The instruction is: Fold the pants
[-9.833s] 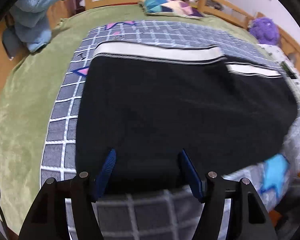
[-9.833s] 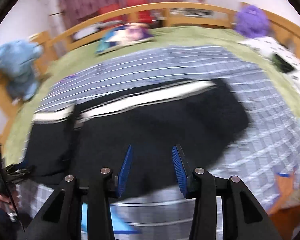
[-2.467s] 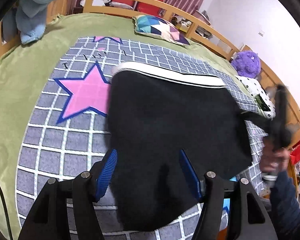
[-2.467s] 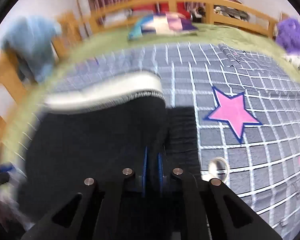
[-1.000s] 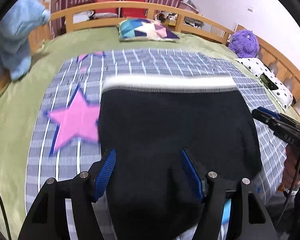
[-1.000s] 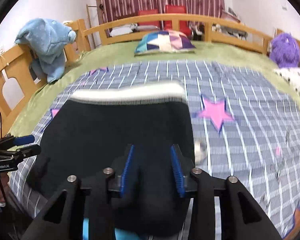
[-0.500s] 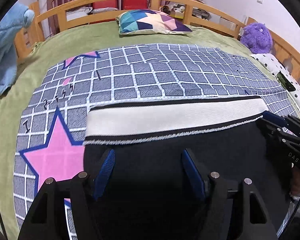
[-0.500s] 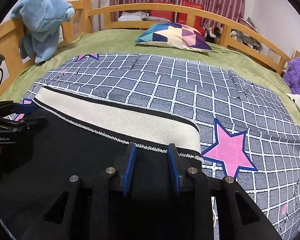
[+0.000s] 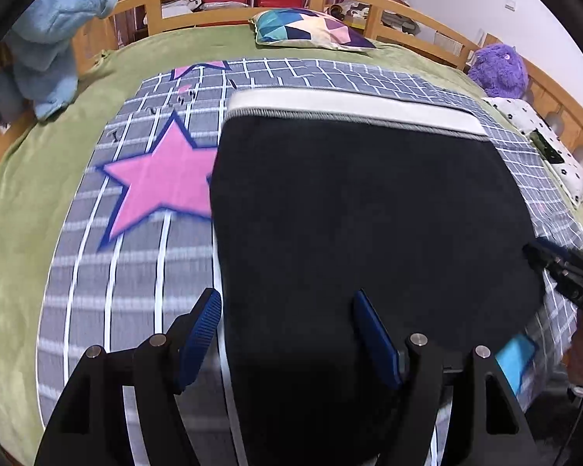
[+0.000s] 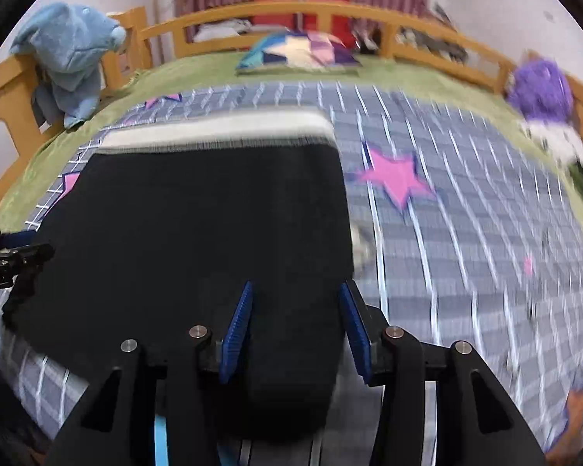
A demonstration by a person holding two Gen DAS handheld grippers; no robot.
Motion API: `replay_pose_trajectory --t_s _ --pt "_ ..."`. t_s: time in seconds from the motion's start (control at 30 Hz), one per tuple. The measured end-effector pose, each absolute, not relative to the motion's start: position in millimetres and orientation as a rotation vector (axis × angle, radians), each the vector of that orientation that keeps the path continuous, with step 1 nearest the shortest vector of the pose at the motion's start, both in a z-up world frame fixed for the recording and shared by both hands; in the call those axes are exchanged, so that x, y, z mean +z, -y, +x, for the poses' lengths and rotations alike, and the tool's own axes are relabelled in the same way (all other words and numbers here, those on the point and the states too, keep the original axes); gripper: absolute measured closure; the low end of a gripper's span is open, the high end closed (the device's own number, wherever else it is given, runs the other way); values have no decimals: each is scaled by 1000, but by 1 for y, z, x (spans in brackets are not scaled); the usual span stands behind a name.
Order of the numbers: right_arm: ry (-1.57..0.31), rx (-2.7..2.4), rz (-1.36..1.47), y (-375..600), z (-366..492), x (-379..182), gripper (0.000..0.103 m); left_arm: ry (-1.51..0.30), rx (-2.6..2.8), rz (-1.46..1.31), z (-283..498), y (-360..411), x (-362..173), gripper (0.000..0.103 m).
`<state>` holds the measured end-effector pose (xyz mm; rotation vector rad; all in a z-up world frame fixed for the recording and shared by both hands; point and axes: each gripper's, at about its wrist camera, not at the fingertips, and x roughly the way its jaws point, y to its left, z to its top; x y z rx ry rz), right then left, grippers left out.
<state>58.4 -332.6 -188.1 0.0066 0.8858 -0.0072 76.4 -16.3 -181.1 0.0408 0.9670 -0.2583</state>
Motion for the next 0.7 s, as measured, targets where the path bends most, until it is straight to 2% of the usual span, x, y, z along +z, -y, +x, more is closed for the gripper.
replay_pose_trajectory --t_s 0.17,0.23,0.37,0.43,0.53,0.6,0.67,0.7 --pt "-959 -17 102 338 20 -202 57 -976 -244 9 38 7 -178 34" --pt "-924 -36 114 337 7 -192 57 -1005 -246 0 30 12 -167 35" --pt "-845 -66 68 324 -14 -146 56 -924 -227 55 4 29 -117 34" --pt "-827 -75 53 317 -20 -125 49 -873 -222 53 -8 33 -93 33" --pt "-838 -85 55 304 -27 -91 47 -815 -200 -3 -21 29 -70 32" --pt "-834 -65 34 292 -34 -73 38 -825 -193 -23 -24 28 -61 32" --pt "-826 -69 19 284 -46 -61 35 -819 -202 -29 -30 30 -53 32" --pt "-816 -63 7 279 -50 -56 25 -806 -193 -17 -33 31 -49 31"
